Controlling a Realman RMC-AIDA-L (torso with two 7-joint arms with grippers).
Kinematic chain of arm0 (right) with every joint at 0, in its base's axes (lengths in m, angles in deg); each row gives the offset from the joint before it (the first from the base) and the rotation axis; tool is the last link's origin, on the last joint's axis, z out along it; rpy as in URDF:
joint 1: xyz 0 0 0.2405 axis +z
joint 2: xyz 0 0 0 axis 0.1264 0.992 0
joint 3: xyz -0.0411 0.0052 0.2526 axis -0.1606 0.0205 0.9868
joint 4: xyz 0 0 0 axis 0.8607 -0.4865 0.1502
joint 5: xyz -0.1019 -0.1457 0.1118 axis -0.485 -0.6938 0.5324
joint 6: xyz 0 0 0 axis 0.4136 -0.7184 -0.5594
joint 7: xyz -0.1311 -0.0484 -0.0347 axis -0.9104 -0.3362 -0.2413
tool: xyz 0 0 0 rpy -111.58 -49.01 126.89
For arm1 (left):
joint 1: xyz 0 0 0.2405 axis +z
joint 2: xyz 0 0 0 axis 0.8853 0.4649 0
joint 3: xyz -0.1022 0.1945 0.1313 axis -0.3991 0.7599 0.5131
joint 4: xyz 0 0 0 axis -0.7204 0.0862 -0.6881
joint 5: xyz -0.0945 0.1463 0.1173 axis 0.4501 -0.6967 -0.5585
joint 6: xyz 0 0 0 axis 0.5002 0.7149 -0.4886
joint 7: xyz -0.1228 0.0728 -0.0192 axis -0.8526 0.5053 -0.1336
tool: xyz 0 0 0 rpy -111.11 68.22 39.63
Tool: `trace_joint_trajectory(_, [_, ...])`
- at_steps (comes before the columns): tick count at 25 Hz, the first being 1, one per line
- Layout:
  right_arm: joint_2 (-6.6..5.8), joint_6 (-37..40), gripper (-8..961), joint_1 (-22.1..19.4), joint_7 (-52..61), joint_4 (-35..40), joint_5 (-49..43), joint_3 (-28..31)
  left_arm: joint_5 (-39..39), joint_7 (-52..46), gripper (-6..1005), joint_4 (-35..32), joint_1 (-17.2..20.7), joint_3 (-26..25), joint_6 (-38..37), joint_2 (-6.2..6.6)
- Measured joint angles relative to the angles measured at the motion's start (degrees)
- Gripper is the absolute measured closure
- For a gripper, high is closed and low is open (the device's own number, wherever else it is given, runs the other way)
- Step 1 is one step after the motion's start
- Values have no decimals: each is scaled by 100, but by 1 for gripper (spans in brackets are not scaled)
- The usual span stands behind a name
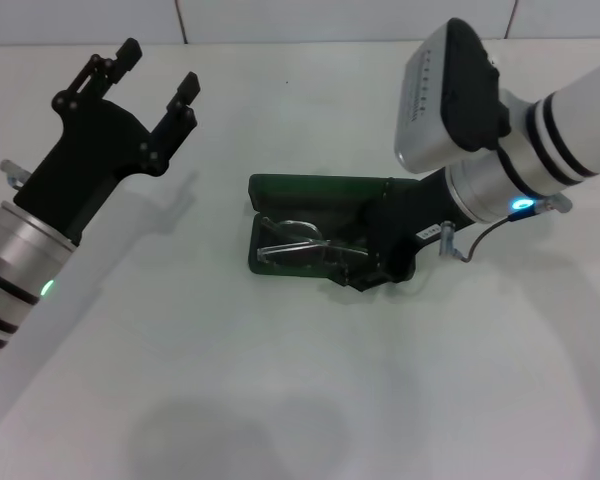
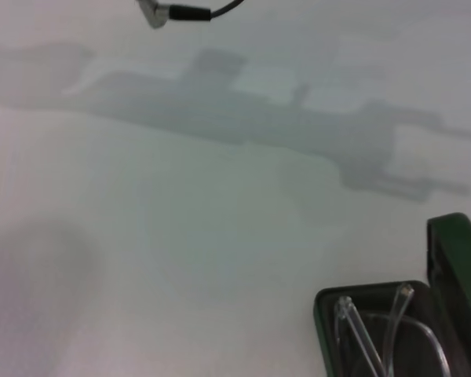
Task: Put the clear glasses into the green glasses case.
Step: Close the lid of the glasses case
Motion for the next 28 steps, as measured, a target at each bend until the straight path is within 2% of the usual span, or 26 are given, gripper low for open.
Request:
trace_joint_trajectory(7, [0, -336, 417, 358, -4, -422, 204, -374, 0, 3, 338, -4, -18, 0, 6, -4])
trace_joint_trajectory(12, [-7, -332, 419, 243, -4, -261, 231, -356, 1, 11, 338, -5, 3, 1, 3, -4])
trace_joint_trajectory(17, [-37, 154, 420, -636, -493, 680, 388, 154, 42, 188, 338, -14, 54, 0, 2, -17])
trace_joint_trajectory(18, [-34, 282, 420, -966, -899, 852, 698, 370, 47, 284, 338, -41, 70, 0, 1, -25])
trace_joint_trajectory(21, [-41, 424, 421, -1478, -1675, 901, 1379, 684, 66, 630, 338, -225, 148, -1, -28, -36])
trace_joint_trajectory(24, [-48, 510, 421, -2037, -2700, 631, 2264, 1138, 110, 1140, 338, -437, 222, 0, -37, -39])
trace_joint_trajectory(26, [-42, 559, 420, -2356, -3492, 217, 2926, 1485, 146, 1442, 337, -540, 281, -1, -16, -45])
trace_joint_trajectory(28, [-56, 775, 419, -2504, -4326, -386, 3560, 1781, 294, 1562, 337, -674, 391, -36, 0, -48])
